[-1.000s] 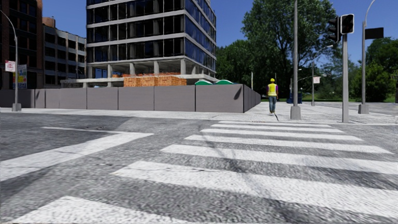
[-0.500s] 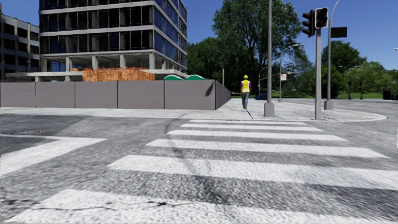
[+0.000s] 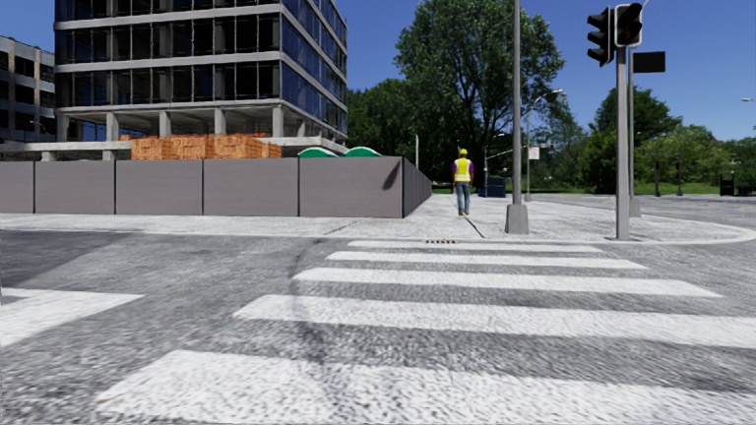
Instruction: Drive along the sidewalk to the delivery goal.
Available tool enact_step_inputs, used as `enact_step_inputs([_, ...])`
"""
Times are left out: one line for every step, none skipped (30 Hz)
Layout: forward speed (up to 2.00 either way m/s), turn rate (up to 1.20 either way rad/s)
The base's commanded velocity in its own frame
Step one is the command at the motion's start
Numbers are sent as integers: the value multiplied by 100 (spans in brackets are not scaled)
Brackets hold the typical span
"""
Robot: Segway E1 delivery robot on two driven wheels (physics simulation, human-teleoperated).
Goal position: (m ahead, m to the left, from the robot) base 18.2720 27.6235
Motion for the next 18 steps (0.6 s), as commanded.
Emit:
enact_step_inputs([200, 0])
enact_step_inputs([200, -2])
enact_step_inputs([200, -4])
enact_step_inputs([200, -15])
enact_step_inputs([200, -15])
enact_step_inputs([200, -32])
enact_step_inputs([200, -39])
enact_step_inputs([200, -41])
enact_step_inputs([200, -42])
enact_step_inputs([200, -42])
enact_step_inputs([200, -42])
enact_step_inputs([200, -42])
enact_step_inputs([200, -42])
enact_step_inputs([200, -42])
enact_step_inputs([200, -42])
enact_step_inputs([200, -42])
enact_step_inputs([200, -42])
enact_step_inputs([200, 0])
